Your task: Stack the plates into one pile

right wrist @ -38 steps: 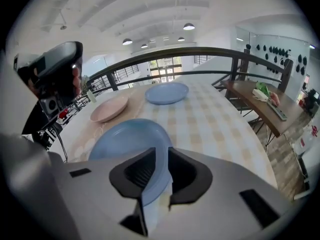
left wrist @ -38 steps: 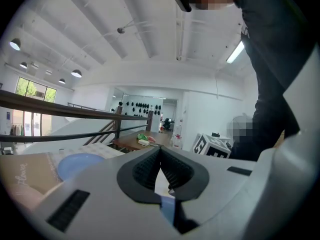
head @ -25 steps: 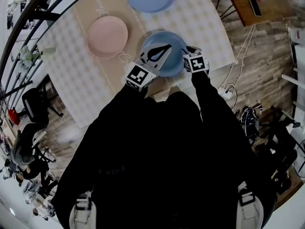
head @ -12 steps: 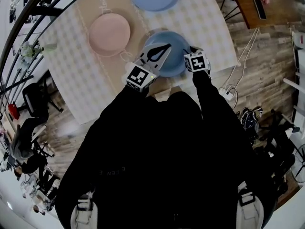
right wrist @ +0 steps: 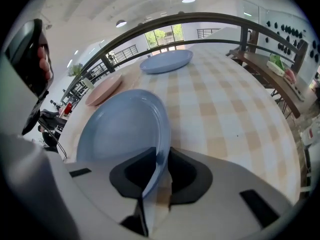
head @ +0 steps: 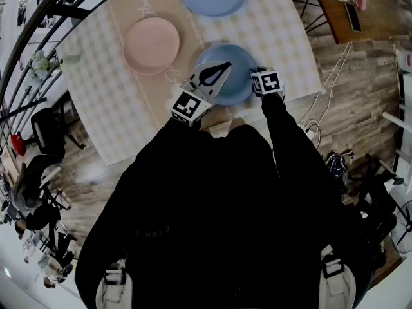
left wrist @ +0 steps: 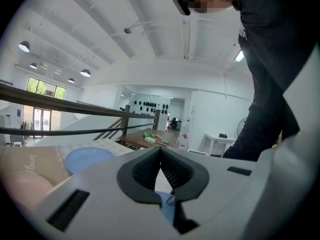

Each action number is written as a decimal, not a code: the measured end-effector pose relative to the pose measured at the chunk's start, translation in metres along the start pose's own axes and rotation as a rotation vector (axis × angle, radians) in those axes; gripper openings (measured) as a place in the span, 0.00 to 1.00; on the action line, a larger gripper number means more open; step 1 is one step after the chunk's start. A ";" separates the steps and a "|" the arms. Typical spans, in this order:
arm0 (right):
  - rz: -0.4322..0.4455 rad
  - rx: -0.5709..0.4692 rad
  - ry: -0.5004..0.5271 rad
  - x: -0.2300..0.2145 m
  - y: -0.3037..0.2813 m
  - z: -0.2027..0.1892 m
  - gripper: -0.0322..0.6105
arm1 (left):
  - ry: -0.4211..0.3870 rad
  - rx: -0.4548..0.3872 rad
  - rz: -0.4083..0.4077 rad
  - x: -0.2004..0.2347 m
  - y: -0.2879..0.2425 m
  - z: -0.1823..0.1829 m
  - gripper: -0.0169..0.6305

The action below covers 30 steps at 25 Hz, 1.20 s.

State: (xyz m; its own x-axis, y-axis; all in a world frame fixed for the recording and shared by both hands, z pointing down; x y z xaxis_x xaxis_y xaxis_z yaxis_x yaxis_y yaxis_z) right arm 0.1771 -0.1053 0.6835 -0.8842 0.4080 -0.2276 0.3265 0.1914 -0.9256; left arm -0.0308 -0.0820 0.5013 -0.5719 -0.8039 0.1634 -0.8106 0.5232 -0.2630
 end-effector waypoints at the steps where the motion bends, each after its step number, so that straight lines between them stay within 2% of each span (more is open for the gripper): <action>1: 0.017 0.002 -0.008 0.001 0.000 -0.001 0.17 | -0.003 -0.002 0.002 0.000 0.001 0.000 0.06; 5: 0.070 -0.007 -0.054 0.006 0.002 -0.007 0.14 | 0.001 0.002 0.016 -0.003 0.007 -0.001 0.06; 11: 0.155 -0.074 -0.169 0.008 0.013 0.000 0.09 | -0.007 0.003 0.030 -0.005 0.019 0.000 0.06; 30: 0.208 -0.078 -0.248 0.008 0.036 0.038 0.09 | -0.026 -0.032 0.105 0.012 0.049 0.016 0.06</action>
State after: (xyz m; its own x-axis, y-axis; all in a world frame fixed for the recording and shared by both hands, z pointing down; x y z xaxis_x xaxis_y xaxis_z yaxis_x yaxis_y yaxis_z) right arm 0.1693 -0.1292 0.6367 -0.8471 0.2180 -0.4847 0.5248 0.1987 -0.8277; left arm -0.0757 -0.0703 0.4755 -0.6511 -0.7507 0.1119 -0.7500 0.6135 -0.2473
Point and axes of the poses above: the fingertips, and each gripper's own axes: y backward along the fingers, x to its left, z out of its top, the point moved 9 cm from there along y, backward along the fingers, and after that the axes turned 6 degrees about x, right-handed, at the moved point
